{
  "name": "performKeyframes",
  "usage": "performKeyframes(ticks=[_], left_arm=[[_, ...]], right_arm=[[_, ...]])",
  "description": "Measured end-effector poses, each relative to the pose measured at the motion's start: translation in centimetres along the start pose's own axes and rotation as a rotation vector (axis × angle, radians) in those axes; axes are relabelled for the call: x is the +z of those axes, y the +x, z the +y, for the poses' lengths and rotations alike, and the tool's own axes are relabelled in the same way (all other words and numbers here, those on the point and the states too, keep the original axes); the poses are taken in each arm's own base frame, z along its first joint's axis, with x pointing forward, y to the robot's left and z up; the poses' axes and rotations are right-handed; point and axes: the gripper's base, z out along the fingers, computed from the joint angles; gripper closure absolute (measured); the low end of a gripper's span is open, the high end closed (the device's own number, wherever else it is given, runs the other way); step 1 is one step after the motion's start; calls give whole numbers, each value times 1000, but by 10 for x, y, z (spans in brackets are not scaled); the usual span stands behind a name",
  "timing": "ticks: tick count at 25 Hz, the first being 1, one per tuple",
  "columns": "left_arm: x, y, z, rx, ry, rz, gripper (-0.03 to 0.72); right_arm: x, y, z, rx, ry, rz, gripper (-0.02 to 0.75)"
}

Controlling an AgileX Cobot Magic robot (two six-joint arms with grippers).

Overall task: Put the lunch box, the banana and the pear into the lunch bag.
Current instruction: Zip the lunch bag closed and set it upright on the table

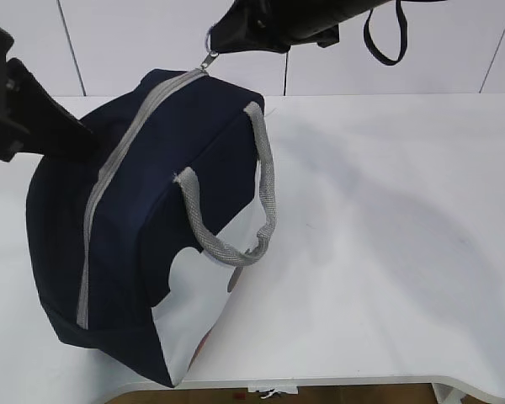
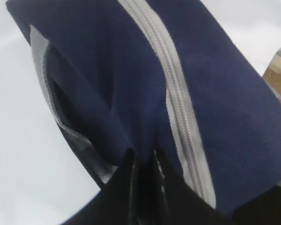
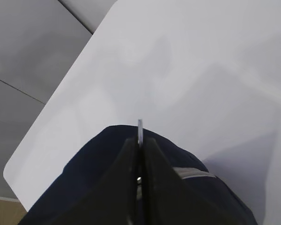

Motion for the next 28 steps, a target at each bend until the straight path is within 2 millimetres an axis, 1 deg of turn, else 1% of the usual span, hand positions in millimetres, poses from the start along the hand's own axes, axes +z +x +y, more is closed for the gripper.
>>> performKeyframes(ticks=[3,6,8,11,18,24,28], left_arm=[[-1,0,-1,4,-1,2,676],[-6,1,-2,18,-13,0,676],[-8,1,-2,29,-24,-1,676],[-14,2,-3,49,-44,-4,676],[-25,3,-5,86,-85,-14,676],[-29,3,-7,94,-93,-24,677],[-29,3,-7,97,-95,-23,677]], right_arm=[[0,-1,-7,12,15,-1,748],[2,-1,-21,40,39,1,748],[4,0,-30,61,50,13,748],[8,3,-37,87,55,39,748],[27,15,-52,123,63,102,748],[47,29,-67,151,78,159,748],[55,36,-74,168,81,194,748]])
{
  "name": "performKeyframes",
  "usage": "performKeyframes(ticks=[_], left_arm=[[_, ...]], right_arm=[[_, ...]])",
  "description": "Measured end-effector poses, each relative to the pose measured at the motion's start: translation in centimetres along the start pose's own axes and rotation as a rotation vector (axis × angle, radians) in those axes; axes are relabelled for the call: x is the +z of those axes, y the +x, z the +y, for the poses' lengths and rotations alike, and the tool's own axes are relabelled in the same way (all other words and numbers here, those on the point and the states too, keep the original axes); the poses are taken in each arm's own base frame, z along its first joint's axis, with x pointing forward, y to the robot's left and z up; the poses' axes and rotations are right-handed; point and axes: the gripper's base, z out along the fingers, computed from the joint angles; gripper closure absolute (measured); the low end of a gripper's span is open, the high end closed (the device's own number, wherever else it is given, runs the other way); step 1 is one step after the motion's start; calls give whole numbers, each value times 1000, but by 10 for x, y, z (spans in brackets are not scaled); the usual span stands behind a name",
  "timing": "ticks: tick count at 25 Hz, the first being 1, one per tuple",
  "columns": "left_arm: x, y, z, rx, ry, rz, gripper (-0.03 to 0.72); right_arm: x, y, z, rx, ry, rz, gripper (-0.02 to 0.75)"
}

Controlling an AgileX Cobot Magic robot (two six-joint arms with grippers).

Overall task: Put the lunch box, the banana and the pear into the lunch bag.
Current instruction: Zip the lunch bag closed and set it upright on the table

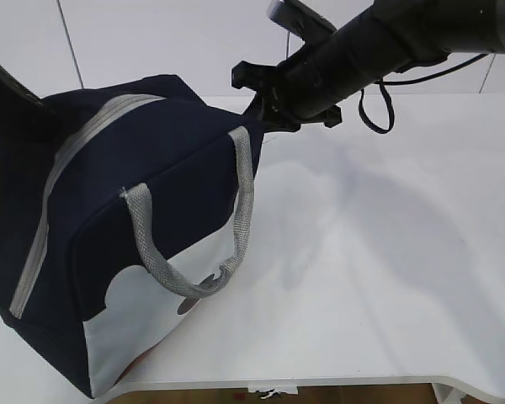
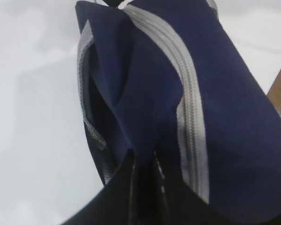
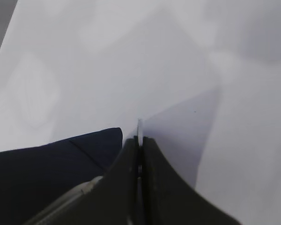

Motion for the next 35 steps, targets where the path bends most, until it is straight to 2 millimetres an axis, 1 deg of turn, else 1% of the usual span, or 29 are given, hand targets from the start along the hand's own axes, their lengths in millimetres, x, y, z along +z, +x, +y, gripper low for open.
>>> performKeyframes(ticks=[3,8,11,14,28,35], left_arm=[[-1,0,0,2,-5,-3,677],[-1,0,0,3,-6,-5,677],[-1,0,0,3,-6,-5,677],[-1,0,0,3,-6,-5,677],[-1,0,-1,-2,6,-3,678],[-2,0,-3,-8,20,-2,678]], right_arm=[[8,4,-5,9,3,25,748],[14,6,-10,18,6,44,748],[23,11,-15,34,4,77,748],[27,13,-17,40,4,88,748],[26,13,-15,44,-7,100,748],[21,3,-9,21,-28,89,748]])
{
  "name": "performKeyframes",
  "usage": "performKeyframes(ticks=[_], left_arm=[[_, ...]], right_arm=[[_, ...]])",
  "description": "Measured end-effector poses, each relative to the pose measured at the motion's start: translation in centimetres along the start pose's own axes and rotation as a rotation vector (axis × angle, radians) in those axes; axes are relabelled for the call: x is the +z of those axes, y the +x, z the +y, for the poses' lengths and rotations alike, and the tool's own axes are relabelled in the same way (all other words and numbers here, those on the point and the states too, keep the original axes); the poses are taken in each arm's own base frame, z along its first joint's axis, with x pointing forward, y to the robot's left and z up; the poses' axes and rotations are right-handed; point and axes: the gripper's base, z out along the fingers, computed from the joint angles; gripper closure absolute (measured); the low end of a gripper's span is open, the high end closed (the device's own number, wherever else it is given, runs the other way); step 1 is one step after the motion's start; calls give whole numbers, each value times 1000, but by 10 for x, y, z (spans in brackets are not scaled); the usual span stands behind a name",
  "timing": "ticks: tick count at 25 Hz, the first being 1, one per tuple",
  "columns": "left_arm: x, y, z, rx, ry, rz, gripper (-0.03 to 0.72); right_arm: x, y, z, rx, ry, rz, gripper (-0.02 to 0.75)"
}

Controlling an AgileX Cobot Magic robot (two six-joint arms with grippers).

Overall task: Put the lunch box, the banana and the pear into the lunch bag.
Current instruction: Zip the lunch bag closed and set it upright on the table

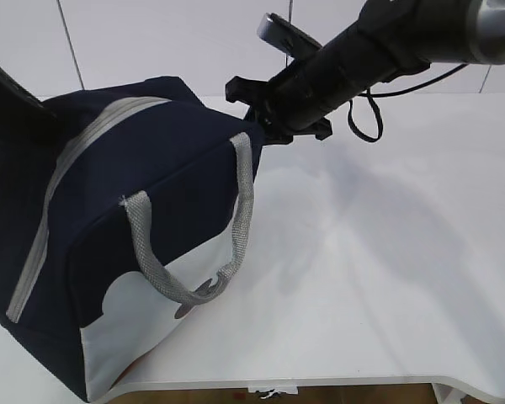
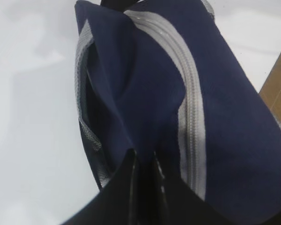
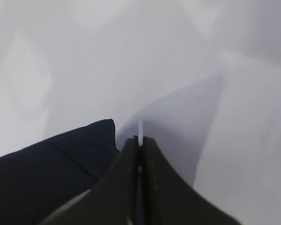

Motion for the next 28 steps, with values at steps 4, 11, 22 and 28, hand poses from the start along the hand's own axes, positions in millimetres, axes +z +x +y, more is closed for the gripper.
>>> performKeyframes(ticks=[4,11,22,28], left_arm=[[8,0,3,-11,5,10,678],[21,0,8,-27,17,28,678],[21,0,8,-30,19,26,676],[21,-1,7,-39,28,19,672]], right_arm=[[-1,-1,1,-5,-3,1,748],[-1,0,2,-7,-6,14,748],[-1,1,2,-36,-9,23,470],[-1,1,2,-46,-9,25,338]])
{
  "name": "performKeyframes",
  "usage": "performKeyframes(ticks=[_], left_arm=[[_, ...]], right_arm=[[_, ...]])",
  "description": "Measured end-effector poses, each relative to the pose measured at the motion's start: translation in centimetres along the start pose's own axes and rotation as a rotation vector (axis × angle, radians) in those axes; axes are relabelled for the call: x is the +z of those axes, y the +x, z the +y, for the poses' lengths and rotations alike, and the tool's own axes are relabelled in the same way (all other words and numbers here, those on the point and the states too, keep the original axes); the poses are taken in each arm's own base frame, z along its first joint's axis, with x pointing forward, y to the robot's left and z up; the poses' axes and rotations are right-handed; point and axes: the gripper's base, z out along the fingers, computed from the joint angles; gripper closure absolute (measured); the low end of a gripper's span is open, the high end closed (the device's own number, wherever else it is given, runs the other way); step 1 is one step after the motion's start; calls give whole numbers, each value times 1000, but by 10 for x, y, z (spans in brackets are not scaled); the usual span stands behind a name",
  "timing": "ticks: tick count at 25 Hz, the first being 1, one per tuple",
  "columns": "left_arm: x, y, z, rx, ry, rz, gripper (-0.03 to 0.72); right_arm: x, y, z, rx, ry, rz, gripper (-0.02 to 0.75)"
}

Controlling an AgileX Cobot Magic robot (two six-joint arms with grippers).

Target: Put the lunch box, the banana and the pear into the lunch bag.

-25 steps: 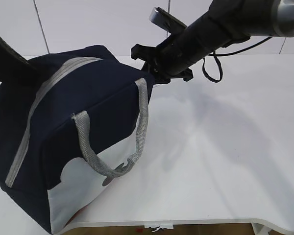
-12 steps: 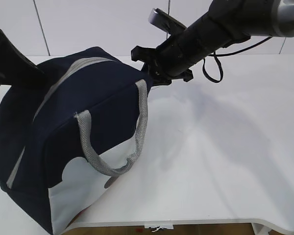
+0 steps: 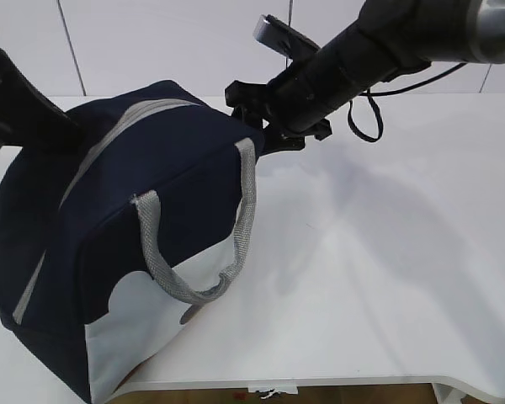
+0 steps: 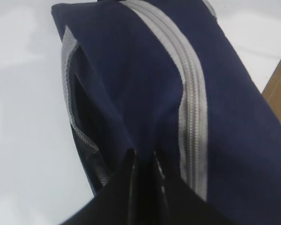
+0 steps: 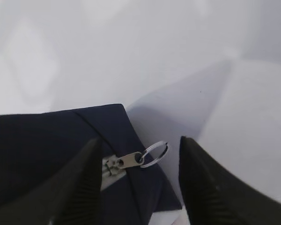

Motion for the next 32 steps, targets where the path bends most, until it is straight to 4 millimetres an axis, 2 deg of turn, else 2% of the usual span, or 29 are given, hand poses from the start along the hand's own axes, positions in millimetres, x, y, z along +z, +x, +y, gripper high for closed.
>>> performKeyframes(ticks=[3,11,21,32], left_arm=[[0,0,0,-4,1,-1,666],[0,0,0,-7,2,-2,651],[0,0,0,-7,3,-2,636],[0,0,0,-17,4,-3,613]], right_arm=[[-4,-2,2,-39,9,-7,334],[-35,-23,22,-200,45,-21,328],[-76,-34,29,-316,254,139,328],[-88,-35,25,-320,361,163,328]])
